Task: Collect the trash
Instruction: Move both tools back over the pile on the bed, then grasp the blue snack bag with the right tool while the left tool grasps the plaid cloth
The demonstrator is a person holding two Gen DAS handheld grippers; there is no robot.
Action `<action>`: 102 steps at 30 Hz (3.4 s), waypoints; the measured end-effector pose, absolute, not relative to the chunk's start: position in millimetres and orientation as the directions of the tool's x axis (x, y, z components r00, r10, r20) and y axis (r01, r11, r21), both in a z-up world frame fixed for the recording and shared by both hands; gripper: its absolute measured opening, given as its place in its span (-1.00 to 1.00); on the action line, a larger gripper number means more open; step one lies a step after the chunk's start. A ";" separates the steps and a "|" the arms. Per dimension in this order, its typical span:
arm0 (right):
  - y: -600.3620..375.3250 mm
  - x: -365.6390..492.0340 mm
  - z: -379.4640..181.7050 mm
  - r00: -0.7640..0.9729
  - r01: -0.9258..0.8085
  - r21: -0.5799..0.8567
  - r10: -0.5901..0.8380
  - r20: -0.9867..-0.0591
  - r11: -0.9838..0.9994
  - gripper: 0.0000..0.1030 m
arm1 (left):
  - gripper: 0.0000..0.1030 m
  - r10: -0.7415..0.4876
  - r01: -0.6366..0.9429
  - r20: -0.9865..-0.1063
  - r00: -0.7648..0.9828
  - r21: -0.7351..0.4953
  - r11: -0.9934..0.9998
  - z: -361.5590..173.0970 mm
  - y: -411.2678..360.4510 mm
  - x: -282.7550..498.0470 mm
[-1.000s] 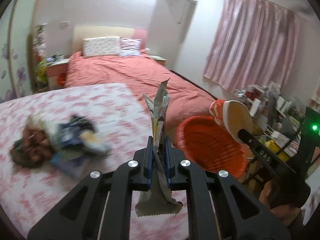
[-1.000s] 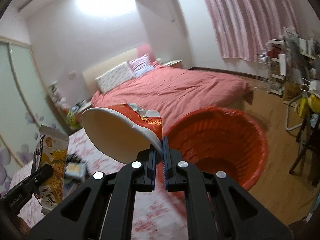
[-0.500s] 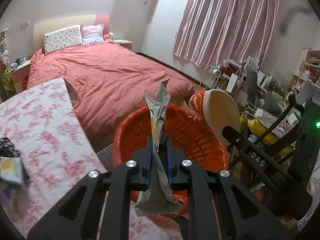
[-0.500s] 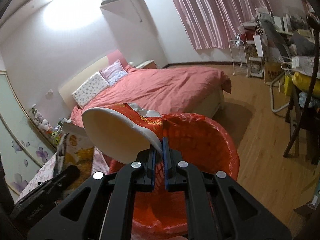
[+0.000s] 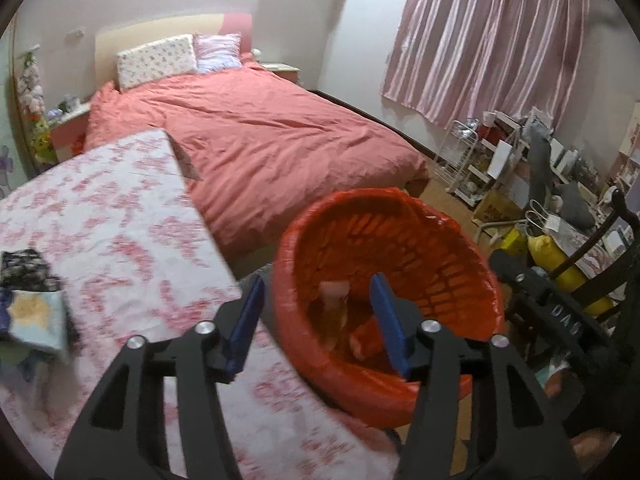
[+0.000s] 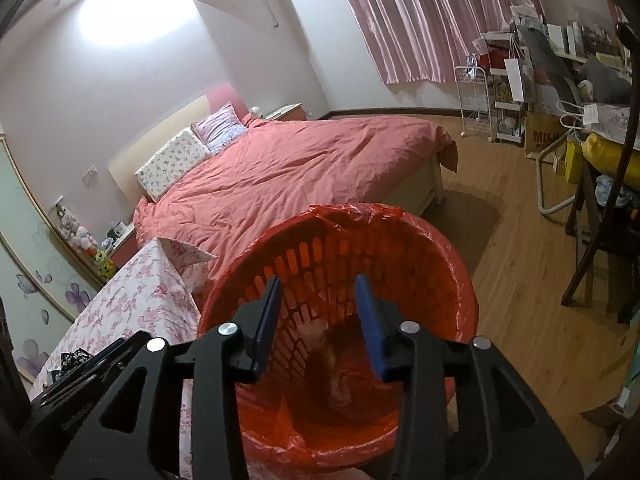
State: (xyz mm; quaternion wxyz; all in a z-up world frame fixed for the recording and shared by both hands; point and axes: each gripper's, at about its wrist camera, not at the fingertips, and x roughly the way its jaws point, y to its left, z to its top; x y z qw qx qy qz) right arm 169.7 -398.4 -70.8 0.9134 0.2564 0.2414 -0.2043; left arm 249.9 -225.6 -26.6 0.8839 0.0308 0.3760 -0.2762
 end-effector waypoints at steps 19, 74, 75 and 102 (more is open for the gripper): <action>-258.6 202.7 -49.0 0.819 0.202 0.250 -0.023 -0.573 0.947 -0.02 | 0.55 -0.157 0.160 -0.664 0.731 -0.058 0.985 -19.1 -21.8 220.2; -184.7 295.1 -110.0 0.650 0.311 0.202 -0.053 -0.758 0.929 0.33 | 0.55 -0.023 -0.104 -0.709 0.705 -0.135 0.985 -42.7 130.5 221.7; -183.2 293.4 -110.8 0.663 0.306 0.182 -0.072 -0.745 0.934 0.27 | 0.55 -0.023 -0.103 -0.709 0.705 -0.135 0.985 -42.5 130.7 221.5; -178.5 275.0 -98.8 0.720 0.144 0.198 0.035 -0.693 0.970 -0.76 | -0.19 -0.044 -0.069 -0.714 0.699 -0.128 0.989 -47.0 107.3 280.5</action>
